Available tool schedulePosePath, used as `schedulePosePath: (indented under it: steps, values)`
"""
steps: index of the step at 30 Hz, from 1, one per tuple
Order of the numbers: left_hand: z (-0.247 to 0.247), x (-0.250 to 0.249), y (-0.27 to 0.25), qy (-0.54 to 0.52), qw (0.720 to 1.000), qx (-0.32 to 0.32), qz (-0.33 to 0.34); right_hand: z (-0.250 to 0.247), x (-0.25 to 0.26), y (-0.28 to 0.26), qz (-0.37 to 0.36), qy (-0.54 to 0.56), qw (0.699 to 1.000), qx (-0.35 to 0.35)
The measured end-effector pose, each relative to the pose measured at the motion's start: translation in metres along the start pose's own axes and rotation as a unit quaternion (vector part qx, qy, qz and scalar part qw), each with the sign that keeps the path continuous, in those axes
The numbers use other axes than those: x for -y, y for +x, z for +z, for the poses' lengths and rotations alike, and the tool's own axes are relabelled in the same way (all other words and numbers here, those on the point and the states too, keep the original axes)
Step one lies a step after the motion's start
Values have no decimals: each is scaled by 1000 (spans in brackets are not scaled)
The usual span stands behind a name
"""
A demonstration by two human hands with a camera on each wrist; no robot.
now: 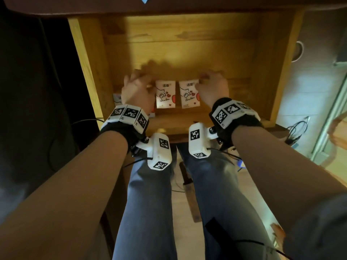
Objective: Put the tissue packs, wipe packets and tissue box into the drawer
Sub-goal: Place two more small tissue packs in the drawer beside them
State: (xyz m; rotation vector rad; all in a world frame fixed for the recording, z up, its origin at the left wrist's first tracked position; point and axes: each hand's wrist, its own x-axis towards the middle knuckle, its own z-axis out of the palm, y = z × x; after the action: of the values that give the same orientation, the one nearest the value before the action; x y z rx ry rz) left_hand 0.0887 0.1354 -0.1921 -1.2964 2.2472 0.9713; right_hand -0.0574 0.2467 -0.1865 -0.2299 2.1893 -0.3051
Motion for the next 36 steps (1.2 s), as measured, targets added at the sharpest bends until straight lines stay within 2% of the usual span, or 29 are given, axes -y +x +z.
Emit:
schedulePosePath:
  steps: [2, 7, 11, 15, 18, 21, 25, 29, 31, 33, 36]
  values:
    - [-3, 1, 0, -2, 1000, 16, -2, 0, 1, -1, 21, -7, 1000, -13]
    - [-11, 3, -2, 15, 995, 96, -7, 6, 12, -9, 45, 47, 995, 75]
    - [-17, 7, -5, 5, 993, 115, -15, 7, 15, -9, 42, 12, 992, 120]
    - [-13, 6, -8, 21, 989, 149, -10, 7, 14, -8, 96, 57, 980, 163]
    - [-12, 4, -10, 3, 990, 138, -15, 6, 15, -11, 59, 34, 989, 128]
    - [-11, 2, -14, 49, 991, 116, -37, 7, 13, -11, 16, 6, 996, 90]
    - [-8, 6, -21, 48, 989, 125, -58, 11, 8, -12, 7, 16, 993, 118]
    - [-5, 12, -24, -1, 988, 156, -19, 13, 7, -15, 36, 62, 990, 123]
    - [-4, 14, -27, 14, 986, 164, -1, 10, 8, -18, 42, 67, 988, 131]
    - [-7, 11, -33, 6, 990, 139, -2, 5, 9, -23, 29, 75, 988, 136]
    - [-22, -4, -47, -28, 996, 68, -41, -9, 17, -32, -9, 64, 990, 128]
